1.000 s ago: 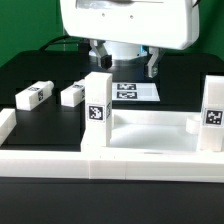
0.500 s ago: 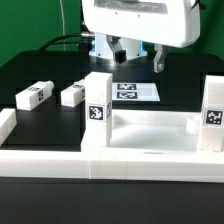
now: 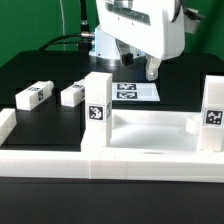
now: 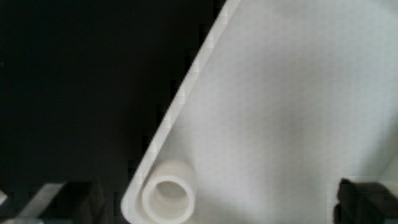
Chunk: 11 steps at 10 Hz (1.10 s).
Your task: Assemble desk
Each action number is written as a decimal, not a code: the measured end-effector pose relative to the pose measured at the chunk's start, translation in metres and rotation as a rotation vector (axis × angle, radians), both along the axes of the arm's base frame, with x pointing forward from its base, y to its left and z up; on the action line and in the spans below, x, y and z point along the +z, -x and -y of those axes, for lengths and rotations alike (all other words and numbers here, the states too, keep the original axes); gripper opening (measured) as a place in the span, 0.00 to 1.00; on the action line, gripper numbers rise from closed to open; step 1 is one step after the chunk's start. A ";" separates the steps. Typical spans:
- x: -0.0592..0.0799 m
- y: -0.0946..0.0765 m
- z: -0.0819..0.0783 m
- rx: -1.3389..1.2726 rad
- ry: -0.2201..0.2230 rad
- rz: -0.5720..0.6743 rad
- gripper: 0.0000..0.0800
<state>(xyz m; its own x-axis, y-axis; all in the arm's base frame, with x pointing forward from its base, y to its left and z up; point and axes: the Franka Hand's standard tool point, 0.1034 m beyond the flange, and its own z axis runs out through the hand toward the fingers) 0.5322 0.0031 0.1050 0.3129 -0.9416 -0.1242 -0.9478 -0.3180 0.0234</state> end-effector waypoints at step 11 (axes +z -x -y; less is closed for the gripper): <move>-0.044 0.016 -0.012 -0.328 0.027 -0.093 0.81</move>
Offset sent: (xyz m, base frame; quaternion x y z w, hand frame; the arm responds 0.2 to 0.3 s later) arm 0.0000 0.0000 0.0000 0.0000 0.0000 0.1296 0.9916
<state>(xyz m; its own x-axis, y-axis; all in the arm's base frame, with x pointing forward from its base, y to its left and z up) 0.5160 0.0154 0.0610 -0.0191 -0.9935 -0.1120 -0.9929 0.0056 0.1188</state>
